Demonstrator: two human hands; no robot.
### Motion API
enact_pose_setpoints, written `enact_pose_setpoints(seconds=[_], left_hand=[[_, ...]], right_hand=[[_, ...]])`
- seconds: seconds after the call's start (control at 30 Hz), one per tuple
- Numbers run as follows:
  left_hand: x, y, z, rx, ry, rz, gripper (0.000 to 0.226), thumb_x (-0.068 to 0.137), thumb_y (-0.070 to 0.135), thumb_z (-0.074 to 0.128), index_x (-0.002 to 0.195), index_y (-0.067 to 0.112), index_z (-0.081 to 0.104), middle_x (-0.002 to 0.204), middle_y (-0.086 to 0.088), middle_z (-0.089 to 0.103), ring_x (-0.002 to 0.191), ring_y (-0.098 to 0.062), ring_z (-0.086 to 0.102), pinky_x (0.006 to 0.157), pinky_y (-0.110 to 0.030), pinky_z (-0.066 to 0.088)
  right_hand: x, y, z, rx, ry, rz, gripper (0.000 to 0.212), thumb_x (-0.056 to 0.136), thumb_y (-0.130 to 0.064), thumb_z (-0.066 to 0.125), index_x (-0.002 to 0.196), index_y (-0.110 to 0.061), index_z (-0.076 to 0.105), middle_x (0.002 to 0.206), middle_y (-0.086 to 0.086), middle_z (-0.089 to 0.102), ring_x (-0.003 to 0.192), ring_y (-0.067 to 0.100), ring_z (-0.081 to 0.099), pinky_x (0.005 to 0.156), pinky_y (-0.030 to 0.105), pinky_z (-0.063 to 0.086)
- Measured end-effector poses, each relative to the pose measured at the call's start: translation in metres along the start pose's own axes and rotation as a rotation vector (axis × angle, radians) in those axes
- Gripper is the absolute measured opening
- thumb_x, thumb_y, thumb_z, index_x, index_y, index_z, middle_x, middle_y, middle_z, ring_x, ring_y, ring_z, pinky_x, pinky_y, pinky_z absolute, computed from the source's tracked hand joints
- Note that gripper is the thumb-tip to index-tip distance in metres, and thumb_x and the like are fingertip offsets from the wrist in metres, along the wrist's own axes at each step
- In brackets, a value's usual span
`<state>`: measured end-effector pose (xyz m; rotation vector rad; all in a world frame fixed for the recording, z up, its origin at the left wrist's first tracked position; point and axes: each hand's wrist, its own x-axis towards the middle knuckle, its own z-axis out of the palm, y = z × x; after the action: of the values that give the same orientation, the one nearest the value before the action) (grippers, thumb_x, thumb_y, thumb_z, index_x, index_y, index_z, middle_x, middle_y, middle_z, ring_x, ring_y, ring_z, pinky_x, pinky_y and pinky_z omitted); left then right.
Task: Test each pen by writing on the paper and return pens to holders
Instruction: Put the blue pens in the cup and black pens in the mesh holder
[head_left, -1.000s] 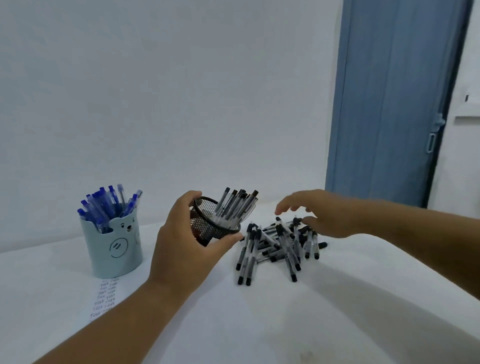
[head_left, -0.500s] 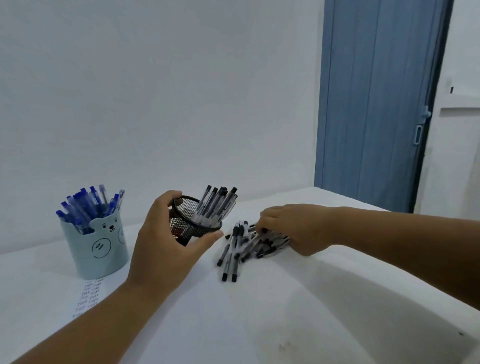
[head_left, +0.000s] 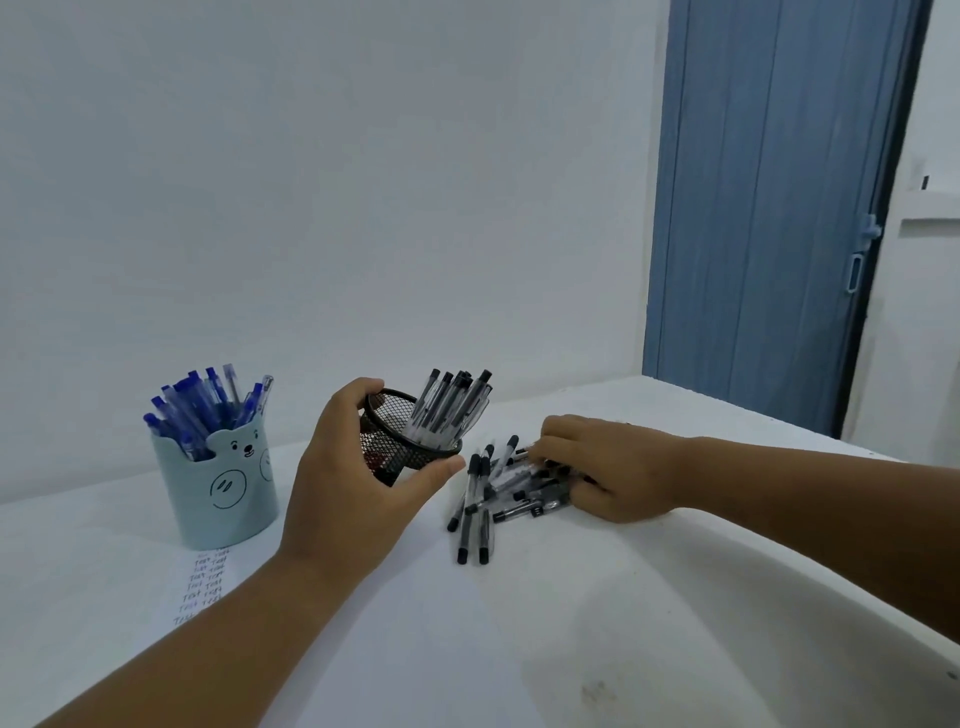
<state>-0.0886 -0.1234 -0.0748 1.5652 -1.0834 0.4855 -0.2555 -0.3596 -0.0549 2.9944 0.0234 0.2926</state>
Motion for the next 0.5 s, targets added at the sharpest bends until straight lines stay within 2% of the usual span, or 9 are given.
enact_pose_setpoints(seconds=[0.07, 0.13, 0.23, 0.33, 0.4, 0.5], left_hand=[[0.0, 0.001, 0.0, -0.001, 0.003, -0.001, 0.086, 0.057, 0.061, 0.083, 0.129, 0.031, 0.046, 0.114, 0.011, 0.06, 0.104, -0.009, 0.06, 0.086, -0.027, 0.052], [0.0, 0.001, -0.001, -0.004, 0.0, 0.0, 0.085, 0.058, 0.061, 0.083, 0.128, 0.031, 0.046, 0.113, 0.011, 0.06, 0.103, -0.009, 0.06, 0.086, -0.029, 0.053], [-0.001, 0.0, 0.0, -0.012, -0.003, -0.005, 0.084, 0.058, 0.061, 0.083, 0.127, 0.033, 0.046, 0.112, 0.011, 0.06, 0.102, -0.01, 0.061, 0.086, -0.032, 0.055], [0.0, 0.0, 0.0, -0.013, -0.001, -0.009, 0.085, 0.057, 0.063, 0.081, 0.127, 0.031, 0.046, 0.113, 0.009, 0.061, 0.104, -0.009, 0.061, 0.087, -0.025, 0.05], [0.0, -0.001, 0.0, -0.017, -0.002, -0.016, 0.084, 0.057, 0.063, 0.081, 0.127, 0.031, 0.046, 0.113, 0.01, 0.061, 0.103, -0.009, 0.06, 0.086, -0.022, 0.048], [0.001, -0.003, 0.001, -0.022, 0.014, -0.043, 0.083, 0.058, 0.056, 0.087, 0.126, 0.033, 0.046, 0.112, 0.01, 0.061, 0.101, -0.007, 0.061, 0.083, -0.018, 0.047]], right_hand=[[-0.002, 0.001, 0.004, 0.047, 0.07, -0.002, 0.023, 0.095, -0.02, 0.049, 0.118, -0.019, 0.051, 0.105, -0.008, 0.046, 0.087, 0.003, 0.038, 0.077, 0.009, 0.031], [-0.004, 0.001, 0.006, 0.079, 0.099, 0.031, 0.011, 0.101, -0.026, 0.047, 0.112, -0.024, 0.047, 0.097, -0.017, 0.041, 0.085, -0.003, 0.041, 0.075, 0.007, 0.03], [-0.006, 0.002, 0.009, 0.079, 0.115, 0.085, 0.01, 0.105, -0.032, 0.043, 0.112, -0.026, 0.046, 0.093, -0.024, 0.038, 0.085, -0.015, 0.042, 0.073, 0.007, 0.032], [-0.002, -0.001, 0.006, 0.116, 0.193, 0.116, 0.005, 0.105, -0.033, 0.043, 0.108, -0.028, 0.044, 0.087, -0.027, 0.04, 0.084, -0.01, 0.045, 0.069, 0.012, 0.033], [0.001, -0.004, 0.0, 0.154, 0.241, 0.135, 0.008, 0.105, -0.031, 0.046, 0.103, -0.032, 0.038, 0.085, -0.024, 0.042, 0.081, -0.007, 0.046, 0.066, 0.014, 0.034], [0.008, -0.006, -0.009, 0.218, 0.33, 0.155, 0.011, 0.104, -0.024, 0.049, 0.102, -0.028, 0.04, 0.078, -0.017, 0.046, 0.072, -0.004, 0.048, 0.062, 0.013, 0.037]])
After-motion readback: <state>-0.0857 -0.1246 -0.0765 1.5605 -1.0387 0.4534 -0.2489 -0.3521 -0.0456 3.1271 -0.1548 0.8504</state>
